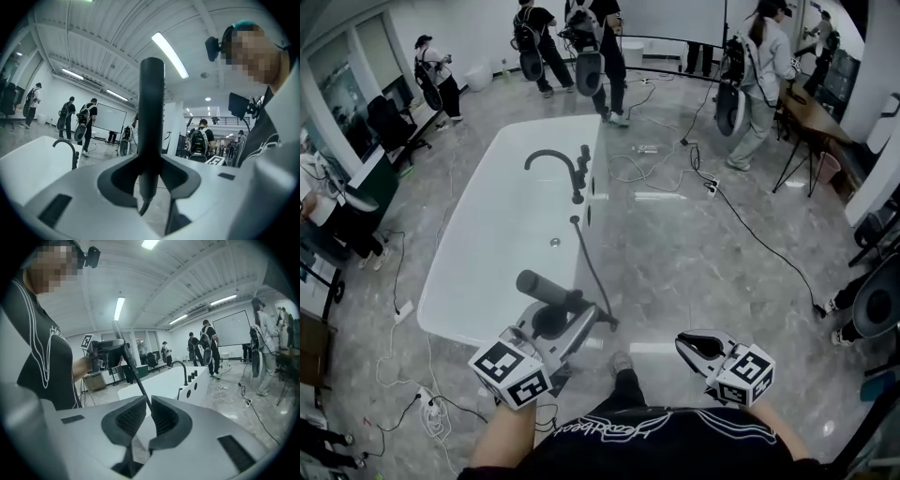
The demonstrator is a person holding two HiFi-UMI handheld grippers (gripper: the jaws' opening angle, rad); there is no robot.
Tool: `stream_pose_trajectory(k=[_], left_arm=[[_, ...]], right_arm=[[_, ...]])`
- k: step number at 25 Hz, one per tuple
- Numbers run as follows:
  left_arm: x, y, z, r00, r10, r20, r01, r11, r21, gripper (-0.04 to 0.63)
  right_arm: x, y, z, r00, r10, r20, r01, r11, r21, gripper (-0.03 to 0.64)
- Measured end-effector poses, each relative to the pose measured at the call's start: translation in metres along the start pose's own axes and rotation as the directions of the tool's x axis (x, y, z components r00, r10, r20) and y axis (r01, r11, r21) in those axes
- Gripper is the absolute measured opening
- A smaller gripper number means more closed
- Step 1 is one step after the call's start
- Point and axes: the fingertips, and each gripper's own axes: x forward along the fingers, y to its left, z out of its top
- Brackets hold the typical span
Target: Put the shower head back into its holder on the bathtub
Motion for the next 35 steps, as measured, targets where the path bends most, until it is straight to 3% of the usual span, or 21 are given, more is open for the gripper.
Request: stream_pose_trajectory(k=[9,15,22,26,31,35], left_arm=[[0.045,0.137,0.048,0.996,0.070,0.049,-0.070,0.998,-0.011,0.133],[0.060,0.203,0.072,0.989,0.129,0.068,-0.128,0.992,-0.019,0.133],[0.081,0.230,0.087,0.988,0.142,0.060,-0.142,0.990,-0.015,0.133],[0.099,0.235,0.095,0.990,0.132,0.058,-0.130,0.990,-0.049,0.133],[0.119,0.244,0.121,0.987,0.131,0.095,-0.127,0.991,-0.050,0.133],[0.130,0.248,0.146,0.987,0.123,0.101,-0.122,0.992,-0.022,0.133]], right_arm=[[0.127,-0.080,0.046,0.992,0.090,-0.089,-0.089,0.996,0.016,0.018],[0.196,-0.110,0.051,0.970,0.163,-0.179,-0.168,0.986,-0.014,0.020],[0.241,-0.136,0.039,0.956,0.207,-0.210,-0.209,0.978,0.010,0.066],[0.256,-0.139,0.020,0.925,0.277,-0.261,-0.274,0.961,0.048,0.151],[0.285,-0.162,-0.010,0.882,0.323,-0.344,-0.336,0.942,0.022,0.174],[0.317,-0.184,-0.042,0.854,0.305,-0.421,-0.341,0.940,-0.010,0.190]])
